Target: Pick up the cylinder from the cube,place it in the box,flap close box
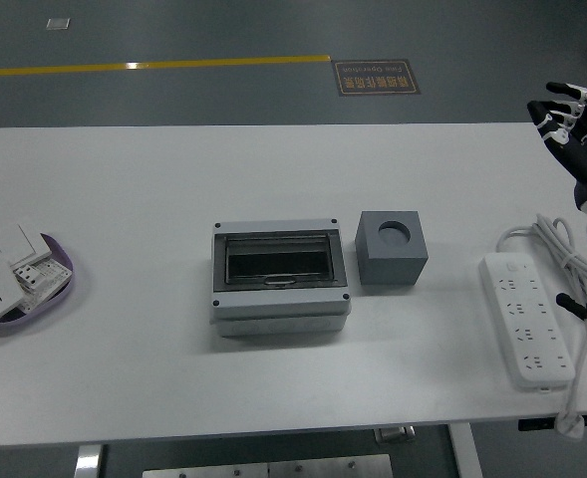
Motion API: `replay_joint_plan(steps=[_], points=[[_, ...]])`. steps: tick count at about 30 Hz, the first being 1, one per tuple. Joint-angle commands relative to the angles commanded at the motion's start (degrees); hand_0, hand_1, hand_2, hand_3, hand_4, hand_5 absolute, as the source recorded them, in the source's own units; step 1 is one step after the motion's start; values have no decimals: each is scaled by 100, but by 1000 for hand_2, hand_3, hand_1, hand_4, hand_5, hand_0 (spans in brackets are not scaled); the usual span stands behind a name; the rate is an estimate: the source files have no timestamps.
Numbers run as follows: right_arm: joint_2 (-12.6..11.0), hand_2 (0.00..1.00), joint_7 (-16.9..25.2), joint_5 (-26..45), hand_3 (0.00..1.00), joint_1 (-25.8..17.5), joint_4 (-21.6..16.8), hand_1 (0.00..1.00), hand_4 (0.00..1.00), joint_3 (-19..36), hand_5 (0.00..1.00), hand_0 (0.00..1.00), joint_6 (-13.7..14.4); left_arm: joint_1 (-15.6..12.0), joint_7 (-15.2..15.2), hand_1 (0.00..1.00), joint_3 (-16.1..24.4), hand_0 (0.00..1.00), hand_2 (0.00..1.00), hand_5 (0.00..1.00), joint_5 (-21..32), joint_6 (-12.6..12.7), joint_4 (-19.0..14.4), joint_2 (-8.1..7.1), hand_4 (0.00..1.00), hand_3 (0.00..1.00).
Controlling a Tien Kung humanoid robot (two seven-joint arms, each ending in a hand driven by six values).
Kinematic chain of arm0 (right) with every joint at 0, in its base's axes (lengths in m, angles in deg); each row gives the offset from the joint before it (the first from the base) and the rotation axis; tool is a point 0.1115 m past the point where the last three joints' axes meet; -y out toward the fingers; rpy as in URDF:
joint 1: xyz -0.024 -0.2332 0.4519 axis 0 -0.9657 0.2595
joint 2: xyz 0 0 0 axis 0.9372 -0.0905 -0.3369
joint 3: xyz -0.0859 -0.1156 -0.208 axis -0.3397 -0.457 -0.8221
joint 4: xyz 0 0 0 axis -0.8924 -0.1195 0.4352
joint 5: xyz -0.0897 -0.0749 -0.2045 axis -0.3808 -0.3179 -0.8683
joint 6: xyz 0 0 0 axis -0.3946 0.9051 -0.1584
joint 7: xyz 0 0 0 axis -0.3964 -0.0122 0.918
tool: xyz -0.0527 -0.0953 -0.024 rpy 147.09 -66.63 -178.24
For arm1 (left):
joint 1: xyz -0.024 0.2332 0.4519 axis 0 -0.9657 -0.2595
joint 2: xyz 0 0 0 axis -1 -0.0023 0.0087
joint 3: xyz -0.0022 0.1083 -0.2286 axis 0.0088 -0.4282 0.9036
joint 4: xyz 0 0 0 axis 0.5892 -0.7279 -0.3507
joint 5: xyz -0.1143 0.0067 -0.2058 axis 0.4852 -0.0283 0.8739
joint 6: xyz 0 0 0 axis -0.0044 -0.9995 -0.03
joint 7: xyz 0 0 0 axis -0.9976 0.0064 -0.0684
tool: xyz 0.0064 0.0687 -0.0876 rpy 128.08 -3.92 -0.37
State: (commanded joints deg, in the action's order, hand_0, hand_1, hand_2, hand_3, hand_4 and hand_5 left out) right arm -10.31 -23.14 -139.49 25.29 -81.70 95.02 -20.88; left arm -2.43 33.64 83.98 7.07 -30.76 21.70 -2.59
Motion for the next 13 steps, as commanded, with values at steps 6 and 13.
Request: replay_joint_plan(steps=[6, 13], points=[[2, 590, -1, -1, 631, 0, 3, 613, 913, 14, 348, 669, 12, -3, -1, 621, 10, 594, 612, 218, 3, 0, 2, 11, 669, 630], [13, 588, -3, -9, 631, -1, 3, 614, 913, 20, 349, 670, 18, -5, 1, 621, 15, 594, 612, 219, 14, 1, 7, 18, 669, 630]])
